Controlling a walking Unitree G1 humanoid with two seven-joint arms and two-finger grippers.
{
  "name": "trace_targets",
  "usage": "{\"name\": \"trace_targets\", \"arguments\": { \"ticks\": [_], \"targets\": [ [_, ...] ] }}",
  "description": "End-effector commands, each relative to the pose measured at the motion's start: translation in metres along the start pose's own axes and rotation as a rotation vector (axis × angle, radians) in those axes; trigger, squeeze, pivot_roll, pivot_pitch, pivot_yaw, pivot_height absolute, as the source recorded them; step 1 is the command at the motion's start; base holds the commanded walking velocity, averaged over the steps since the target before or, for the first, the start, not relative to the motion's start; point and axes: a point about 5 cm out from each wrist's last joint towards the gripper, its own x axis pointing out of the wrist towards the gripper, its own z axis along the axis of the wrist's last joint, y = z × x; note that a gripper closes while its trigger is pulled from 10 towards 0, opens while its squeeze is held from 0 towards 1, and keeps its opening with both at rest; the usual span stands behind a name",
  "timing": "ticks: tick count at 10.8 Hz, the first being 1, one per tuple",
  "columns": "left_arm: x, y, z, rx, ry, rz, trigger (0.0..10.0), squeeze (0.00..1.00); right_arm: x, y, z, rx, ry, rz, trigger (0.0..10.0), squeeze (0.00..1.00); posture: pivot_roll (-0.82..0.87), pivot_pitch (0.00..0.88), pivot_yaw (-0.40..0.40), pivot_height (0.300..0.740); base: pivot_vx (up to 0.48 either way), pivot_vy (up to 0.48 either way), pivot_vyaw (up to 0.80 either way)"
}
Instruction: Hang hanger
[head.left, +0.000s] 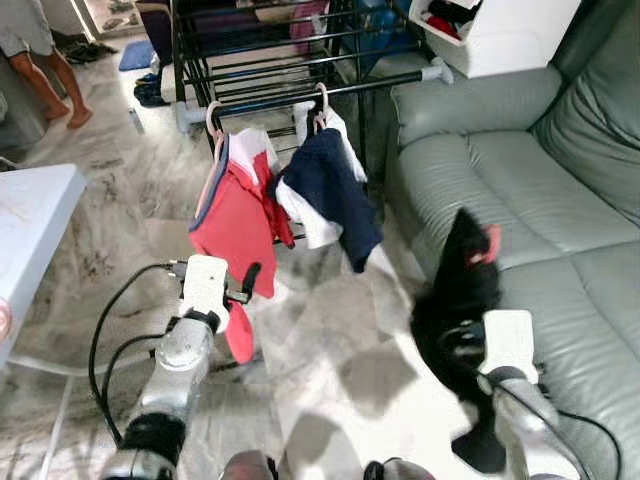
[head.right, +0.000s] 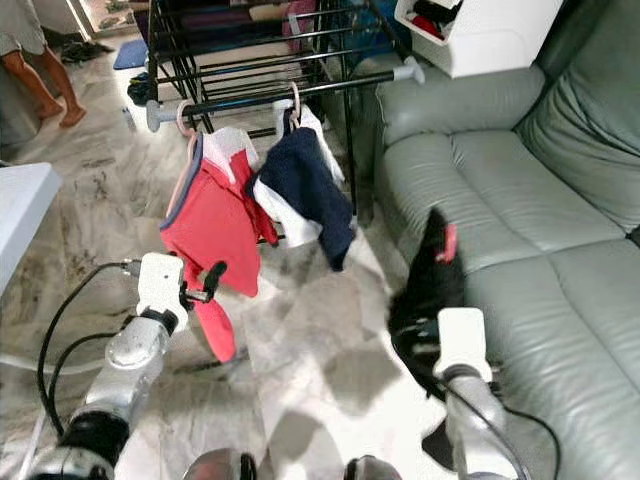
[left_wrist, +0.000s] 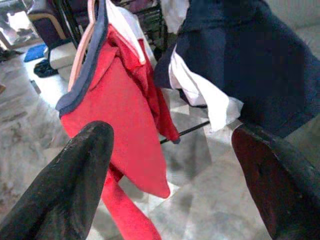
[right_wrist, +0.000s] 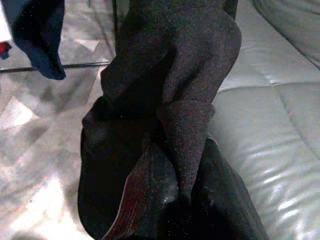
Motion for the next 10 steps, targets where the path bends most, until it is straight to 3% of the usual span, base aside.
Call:
{"name": "trace_targets", "arguments": {
  "ticks": [1,2,5,8,10],
  "targets": [
    [-0.002,-0.001,0.001,-0.007,0.01,-0.005,10.0,0.0,0.005,-0.002,0.022,-0.029,-0.077,-0.018,0.0,0.0,-0.07,0.0,0.056,0.74,0.0,0.0,0.0],
    [-0.003,-0.005,0.003,-0.004,0.009,-0.012,10.0,0.0,0.007,-0.004,0.025,-0.005,-0.072,-0.024,10.0,0.0,-0.07,0.0,0.05,0.74,0.0,0.0,0.0],
    [-0.003,-0.013,0.008,-0.04,-0.002,-0.027,10.0,0.0,0.011,-0.001,0.034,-0.015,-0.095,-0.022,10.0,0.0,-0.07,0.0,0.041,0.74,0.219,0.0,0.0],
    [-0.001,-0.016,0.01,-0.068,0.02,-0.024,10.0,0.0,0.014,-0.003,0.037,-0.008,-0.093,-0.018,10.0,0.0,-0.07,0.0,0.041,0.74,0.35,0.0,0.57],
    [0.001,-0.018,0.013,-0.075,0.02,-0.028,10.0,0.0,0.016,-0.006,0.037,-0.014,-0.088,-0.022,10.0,0.0,-0.08,0.0,0.041,0.74,0.368,0.0,0.0]
  ]
}}
